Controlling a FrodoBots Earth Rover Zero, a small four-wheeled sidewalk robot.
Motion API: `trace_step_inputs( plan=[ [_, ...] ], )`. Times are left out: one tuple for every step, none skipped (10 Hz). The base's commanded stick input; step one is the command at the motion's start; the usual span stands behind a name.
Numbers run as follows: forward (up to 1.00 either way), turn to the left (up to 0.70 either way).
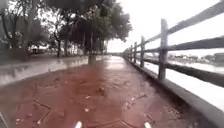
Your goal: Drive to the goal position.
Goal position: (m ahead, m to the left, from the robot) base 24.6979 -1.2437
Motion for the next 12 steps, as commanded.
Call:
trace_step_inputs(
  plan=[
    [0.50,0.00],
    [0.50,0.00],
    [0.50,0.00],
    [0.50,0.00],
    [0.50,0.00],
    [0.50,0.00],
    [0.50,0.00],
    [0.50,0.00],
    [0.50,0.00],
    [0.50,0.00],
    [0.50,0.00],
    [0.50,0.00]
  ],
)
